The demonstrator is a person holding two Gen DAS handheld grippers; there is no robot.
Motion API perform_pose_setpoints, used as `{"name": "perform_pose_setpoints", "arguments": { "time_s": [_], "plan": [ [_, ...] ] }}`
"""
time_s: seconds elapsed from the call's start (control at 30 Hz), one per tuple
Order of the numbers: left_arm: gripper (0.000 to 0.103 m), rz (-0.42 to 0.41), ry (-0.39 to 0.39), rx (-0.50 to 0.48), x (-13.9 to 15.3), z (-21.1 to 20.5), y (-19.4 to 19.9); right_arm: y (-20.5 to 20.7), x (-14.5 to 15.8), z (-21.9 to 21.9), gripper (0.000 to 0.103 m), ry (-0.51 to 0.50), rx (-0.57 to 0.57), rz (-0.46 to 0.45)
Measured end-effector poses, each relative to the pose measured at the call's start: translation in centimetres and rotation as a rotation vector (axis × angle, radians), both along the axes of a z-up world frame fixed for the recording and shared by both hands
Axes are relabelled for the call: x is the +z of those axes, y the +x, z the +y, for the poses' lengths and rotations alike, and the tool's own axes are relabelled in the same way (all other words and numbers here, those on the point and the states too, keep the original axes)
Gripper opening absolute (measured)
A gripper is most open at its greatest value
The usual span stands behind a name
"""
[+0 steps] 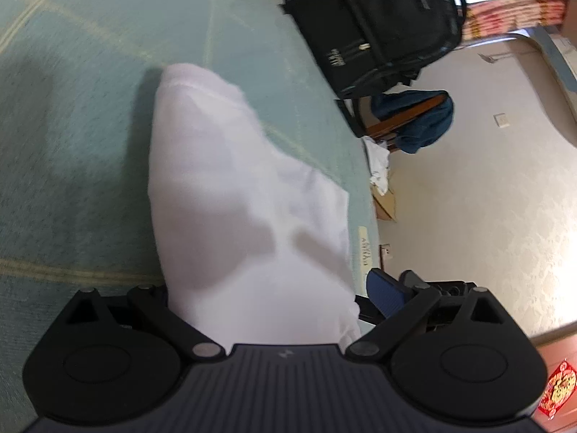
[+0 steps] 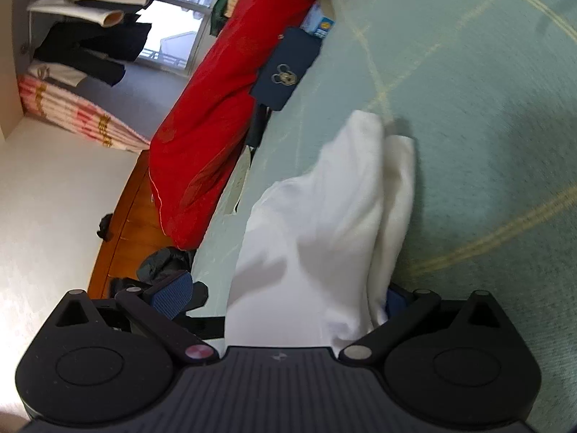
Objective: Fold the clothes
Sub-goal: 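Close both grippers together on one end of the white sweatshirt strip, then lift the gripped end with both grippers and fold it over the strip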
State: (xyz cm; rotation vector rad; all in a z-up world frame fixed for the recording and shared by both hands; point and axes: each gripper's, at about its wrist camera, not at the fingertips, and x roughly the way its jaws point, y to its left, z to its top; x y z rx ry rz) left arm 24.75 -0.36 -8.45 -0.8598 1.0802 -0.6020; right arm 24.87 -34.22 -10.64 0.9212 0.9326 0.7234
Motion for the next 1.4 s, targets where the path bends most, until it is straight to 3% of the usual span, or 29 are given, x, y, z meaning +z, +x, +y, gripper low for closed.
{"name": "perform_pose_setpoints", "arguments": {
  "time_s": [0.33, 0.9, 1.13, 1.4],
  "plan": [
    [0.096, -0.036, -0.040, 0.008, 1.8, 1.1, -1.1, -0.6, 2.3, 1.6, 0.103, -0.014, 0.020, -0.041],
    [0.096, -0.075, -0.037, 0.046, 3.9, 3.0, -2.0, -1.4, 4.4, 4.8, 0.103, -0.028, 0.062, -0.066],
    [0.096, -0.091, -0.014, 0.082, 4.8, 6.8, -3.5, -1.2, 5.4, 8.7, 0.103, -0.050, 0.114, -0.074],
    [0.096, -0.115, 0.005, 0.148, 5.7, 14.4, -5.3, -0.6, 6.4, 16.2, 0.103, -0.069, 0.192, -0.074]
  ]
}}
